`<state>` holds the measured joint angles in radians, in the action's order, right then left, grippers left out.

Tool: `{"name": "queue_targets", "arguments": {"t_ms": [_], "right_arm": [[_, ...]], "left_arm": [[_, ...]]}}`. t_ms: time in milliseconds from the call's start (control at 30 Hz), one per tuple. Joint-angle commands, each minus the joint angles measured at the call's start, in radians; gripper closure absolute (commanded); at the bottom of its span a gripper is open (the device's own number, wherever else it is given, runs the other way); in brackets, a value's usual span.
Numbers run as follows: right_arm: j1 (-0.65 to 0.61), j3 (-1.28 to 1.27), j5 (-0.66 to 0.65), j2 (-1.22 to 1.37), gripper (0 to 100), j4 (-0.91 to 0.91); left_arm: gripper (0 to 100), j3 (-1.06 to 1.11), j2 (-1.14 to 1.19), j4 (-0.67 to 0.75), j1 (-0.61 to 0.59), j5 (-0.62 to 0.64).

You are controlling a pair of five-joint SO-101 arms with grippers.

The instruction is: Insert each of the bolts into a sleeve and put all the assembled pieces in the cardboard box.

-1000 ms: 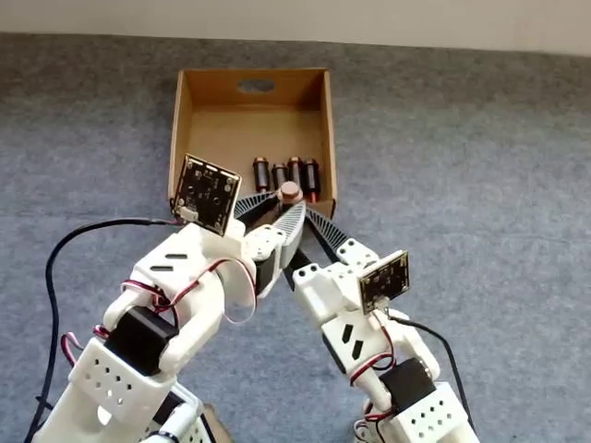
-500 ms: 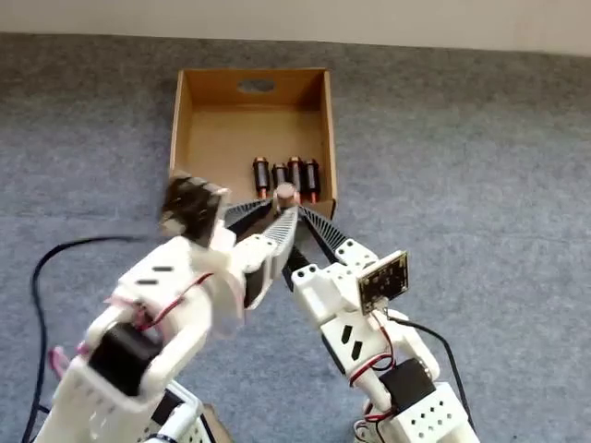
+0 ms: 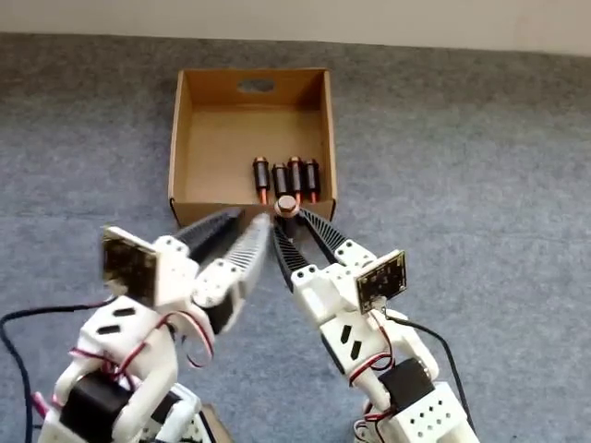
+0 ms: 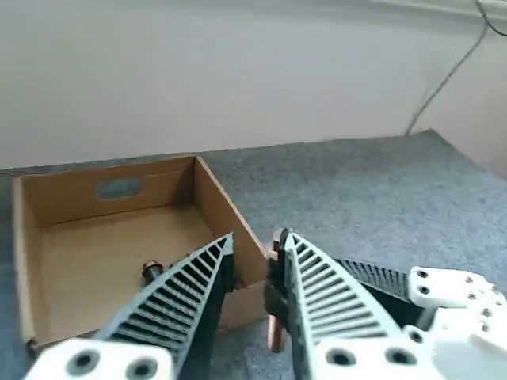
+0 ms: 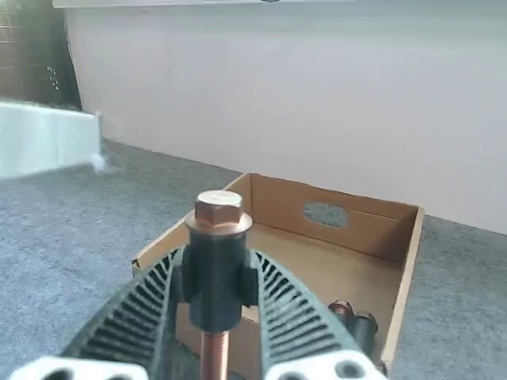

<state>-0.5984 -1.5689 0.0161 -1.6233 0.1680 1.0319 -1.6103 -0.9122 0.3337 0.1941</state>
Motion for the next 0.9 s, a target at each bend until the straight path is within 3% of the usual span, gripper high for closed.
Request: {"name": "queue_targets", "arguments": {"t_ms": [0, 67, 167, 400, 533, 600, 733, 867], "right_arm": [[0.002, 0.016, 0.005, -0.008, 99.3, -0.021], [0.002, 0.016, 0.005, -0.008, 99.3, -0.021], [-0.001, 0.016, 0.005, -0.008, 99.3, -0.021], [-0.001, -0.016, 0.005, -0.01, 99.3, -0.021], [0.002, -0.058, 0.005, -0.008, 99.3, -0.021], [0.002, -0.058, 0.005, -0.012, 99.3, -0.021], [0.004, -0.051, 0.006, -0.015, 99.3, -0.021], [0.019, -0.002, 0.006, -0.01, 99.3, -0.021]], "left_arm": [[94, -0.001, -0.01, -0.081, -0.179, -0.003], [100, 0.033, -0.016, -0.144, -0.269, -0.006], [98, 0.136, -0.018, -0.195, -0.343, -0.008], [99, 0.415, -0.019, 0.018, -0.367, -0.005], [99, 0.512, -0.019, 0.063, -0.369, -0.012], [99, 0.524, -0.019, 0.035, -0.381, -0.08], [99, 0.529, -0.019, -0.003, -0.389, -0.328], [99, 0.565, -0.019, 0.0, -0.387, -0.353]]}}
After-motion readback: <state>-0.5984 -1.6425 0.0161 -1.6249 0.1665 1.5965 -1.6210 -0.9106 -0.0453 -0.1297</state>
